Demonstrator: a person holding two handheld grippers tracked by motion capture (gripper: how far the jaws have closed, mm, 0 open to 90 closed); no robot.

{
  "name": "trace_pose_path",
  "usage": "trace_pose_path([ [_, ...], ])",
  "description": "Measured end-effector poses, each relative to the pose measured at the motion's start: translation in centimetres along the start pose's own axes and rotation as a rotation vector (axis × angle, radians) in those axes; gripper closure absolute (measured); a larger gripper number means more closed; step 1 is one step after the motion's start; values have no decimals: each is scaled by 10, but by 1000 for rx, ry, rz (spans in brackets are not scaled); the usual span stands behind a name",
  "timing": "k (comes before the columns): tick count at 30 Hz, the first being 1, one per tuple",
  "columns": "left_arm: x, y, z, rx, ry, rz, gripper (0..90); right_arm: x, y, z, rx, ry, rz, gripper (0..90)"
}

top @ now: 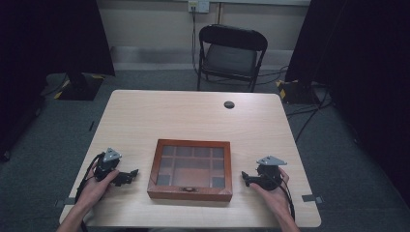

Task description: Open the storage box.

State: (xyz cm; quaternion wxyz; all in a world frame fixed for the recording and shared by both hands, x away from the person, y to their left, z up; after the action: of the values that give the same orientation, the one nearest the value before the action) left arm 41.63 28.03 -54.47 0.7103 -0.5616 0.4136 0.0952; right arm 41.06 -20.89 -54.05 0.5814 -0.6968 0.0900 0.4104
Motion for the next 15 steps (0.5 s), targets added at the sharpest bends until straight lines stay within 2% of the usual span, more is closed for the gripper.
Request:
trace_pose_path([
  [7, 0, 0, 0, -1, 1, 0, 25, 0, 0, 0, 2, 1, 1, 155],
  [8, 0, 0, 0, -2, 1, -1, 25, -2, -1, 0, 2, -7, 39, 178],
  [9, 0, 0, 0, -2, 1, -1, 25, -2, -1, 0, 2, -7, 39, 178],
  [10, 0, 0, 0, -6, 2, 0, 25, -5, -4, 2, 27, -48, 48, 219],
  [15, 0, 0, 0, -3, 0, -1, 25, -12, -11, 3, 31, -66, 30, 277],
])
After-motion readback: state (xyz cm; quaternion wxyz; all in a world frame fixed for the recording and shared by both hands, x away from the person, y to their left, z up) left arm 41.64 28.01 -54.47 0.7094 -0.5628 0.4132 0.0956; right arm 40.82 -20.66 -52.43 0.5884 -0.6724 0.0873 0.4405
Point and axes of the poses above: each handheld gripper's, and its own axes: x roughly forward along the jaws, y roughly out of its underside, z roughly to its left, the point moved 6 cm from there along x, roughly forward along the jaws, and after that the axes turned 2 degrees about -y, right-handed, at the moved point
